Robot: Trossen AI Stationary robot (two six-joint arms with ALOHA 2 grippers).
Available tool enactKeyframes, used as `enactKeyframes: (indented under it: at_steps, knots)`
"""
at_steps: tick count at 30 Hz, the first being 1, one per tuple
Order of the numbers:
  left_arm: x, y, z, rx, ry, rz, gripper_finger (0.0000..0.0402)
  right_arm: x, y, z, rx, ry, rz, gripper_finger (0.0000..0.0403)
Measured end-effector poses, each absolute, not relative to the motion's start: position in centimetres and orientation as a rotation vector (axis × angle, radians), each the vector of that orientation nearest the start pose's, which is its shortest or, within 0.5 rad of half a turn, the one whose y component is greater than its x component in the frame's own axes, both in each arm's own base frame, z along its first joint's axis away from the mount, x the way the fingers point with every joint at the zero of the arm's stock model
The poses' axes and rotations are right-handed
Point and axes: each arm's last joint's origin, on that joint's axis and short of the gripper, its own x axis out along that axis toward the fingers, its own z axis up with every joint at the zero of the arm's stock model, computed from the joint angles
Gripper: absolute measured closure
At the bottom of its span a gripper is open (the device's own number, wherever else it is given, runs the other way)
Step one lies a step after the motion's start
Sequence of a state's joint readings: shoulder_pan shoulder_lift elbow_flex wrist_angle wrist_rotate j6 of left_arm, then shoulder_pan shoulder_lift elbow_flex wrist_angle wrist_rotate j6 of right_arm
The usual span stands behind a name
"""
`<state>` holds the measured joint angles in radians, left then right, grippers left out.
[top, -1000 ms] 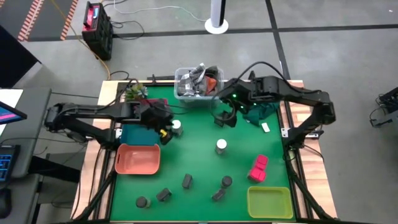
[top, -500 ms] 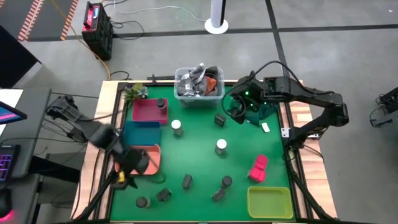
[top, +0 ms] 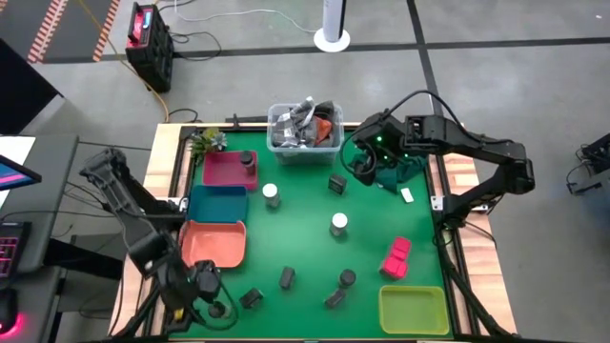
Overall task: Sort spices by type
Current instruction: Put the left black spice bottle into the red bin
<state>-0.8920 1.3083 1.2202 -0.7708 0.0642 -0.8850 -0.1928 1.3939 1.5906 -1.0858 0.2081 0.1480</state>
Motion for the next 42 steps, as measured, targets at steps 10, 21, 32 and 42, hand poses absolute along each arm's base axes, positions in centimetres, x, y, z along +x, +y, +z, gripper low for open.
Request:
enactKeyframes:
  at_steps: [10,21,32,42]
  knots:
    - [17.8,-23.2,29.1,-0.316,1.194,-0.328,0.0163,25.8,-5.6,39.7,0.138,0.845,-0.443,0.0042]
    - [18.0,-23.2,28.0,-0.363,1.242,-0.180,0.0115,25.8,-5.6,39.7,0.133,0.846,-0.439,0.0042]
    - [18.0,-23.2,27.1,-0.273,1.263,-0.171,0.0083,25.9,-5.7,39.7,0.131,0.838,-0.440,0.0042]
    - [18.2,-24.2,25.7,-0.136,1.297,-0.252,0.0083,25.9,-5.7,39.7,0.131,0.834,-0.440,0.0042]
